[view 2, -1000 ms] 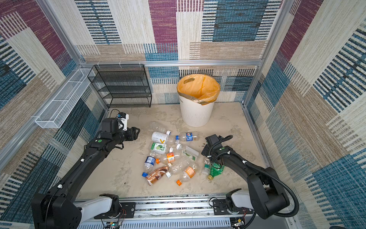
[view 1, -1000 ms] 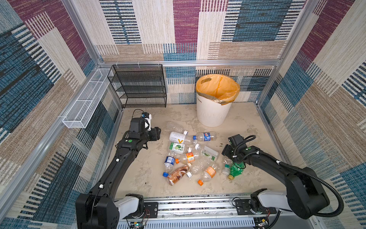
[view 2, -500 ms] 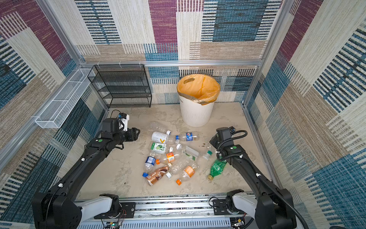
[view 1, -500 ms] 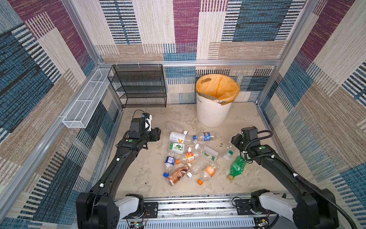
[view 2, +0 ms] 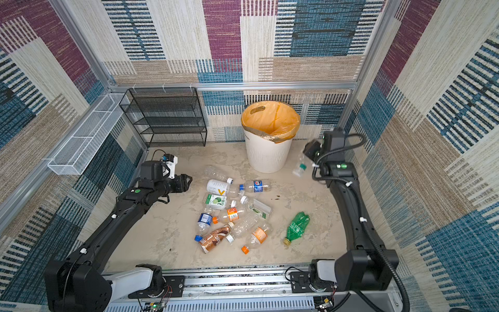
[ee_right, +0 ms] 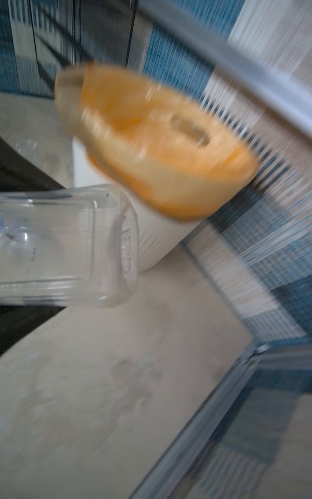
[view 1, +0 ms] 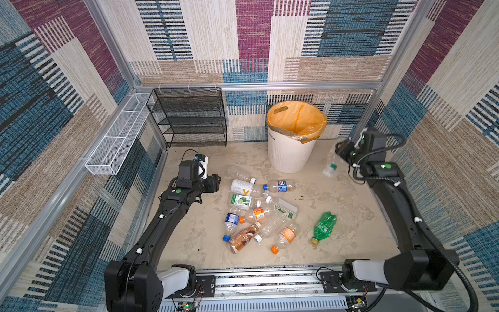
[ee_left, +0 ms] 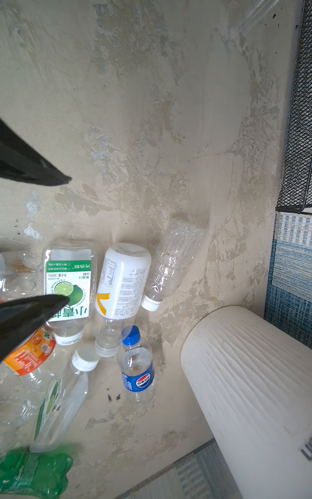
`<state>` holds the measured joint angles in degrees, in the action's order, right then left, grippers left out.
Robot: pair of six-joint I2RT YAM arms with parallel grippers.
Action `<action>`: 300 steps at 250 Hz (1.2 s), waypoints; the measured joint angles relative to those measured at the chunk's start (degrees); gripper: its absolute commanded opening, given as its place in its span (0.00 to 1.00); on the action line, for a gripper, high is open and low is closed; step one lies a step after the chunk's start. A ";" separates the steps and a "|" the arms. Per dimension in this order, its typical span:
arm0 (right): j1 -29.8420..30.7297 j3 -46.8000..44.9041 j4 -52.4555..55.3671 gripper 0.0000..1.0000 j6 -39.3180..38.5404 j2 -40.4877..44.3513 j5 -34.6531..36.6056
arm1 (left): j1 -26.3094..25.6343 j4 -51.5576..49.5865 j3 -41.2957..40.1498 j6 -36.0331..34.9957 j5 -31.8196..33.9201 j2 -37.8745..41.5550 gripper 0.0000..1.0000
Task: Throw the plastic bottles in the bin
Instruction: Throw the plastic bottle into the trash bin.
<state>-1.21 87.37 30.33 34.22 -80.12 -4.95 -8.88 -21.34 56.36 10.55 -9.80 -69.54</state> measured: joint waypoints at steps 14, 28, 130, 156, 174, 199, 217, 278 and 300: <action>-0.02 16.15 -1.31 0.68 0.02 -9.14 -4.68 | 0.00 0.00 0.00 0.00 -0.02 0.37 0.66; 0.02 32.94 -0.55 0.99 0.28 -20.72 -9.51 | -0.02 -0.02 0.00 0.00 -0.09 0.87 0.68; -2.51 32.44 1.62 0.99 -6.16 -34.62 -12.35 | -1.51 -0.44 -1.49 2.86 -1.95 3.08 0.72; -2.51 25.29 -0.17 0.99 -9.40 -25.33 -9.11 | -2.36 0.46 -1.51 4.26 -2.62 1.79 0.72; -2.38 17.51 -1.86 0.99 -11.28 -13.97 -6.86 | -3.08 1.84 -1.75 5.68 -3.04 0.59 0.72; -2.60 4.28 -5.18 0.99 -13.05 7.50 -2.29 | -4.35 3.45 -2.93 7.89 -3.69 -0.92 0.74; -2.54 -3.50 -9.64 0.99 -14.45 18.97 0.96 | -5.16 4.66 -3.89 9.53 -3.93 -2.29 0.74; -2.54 -28.79 -2.21 0.99 -20.35 27.45 7.30 | -8.50 4.26 -4.04 10.95 -4.35 -5.84 0.74; -2.47 -33.35 -2.97 0.99 -20.74 32.50 7.58 | -9.81 3.72 -5.22 11.61 -4.31 -5.05 0.74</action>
<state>-3.68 54.02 27.35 13.47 -47.62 2.63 -18.70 -17.63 51.13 22.15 -14.11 -74.59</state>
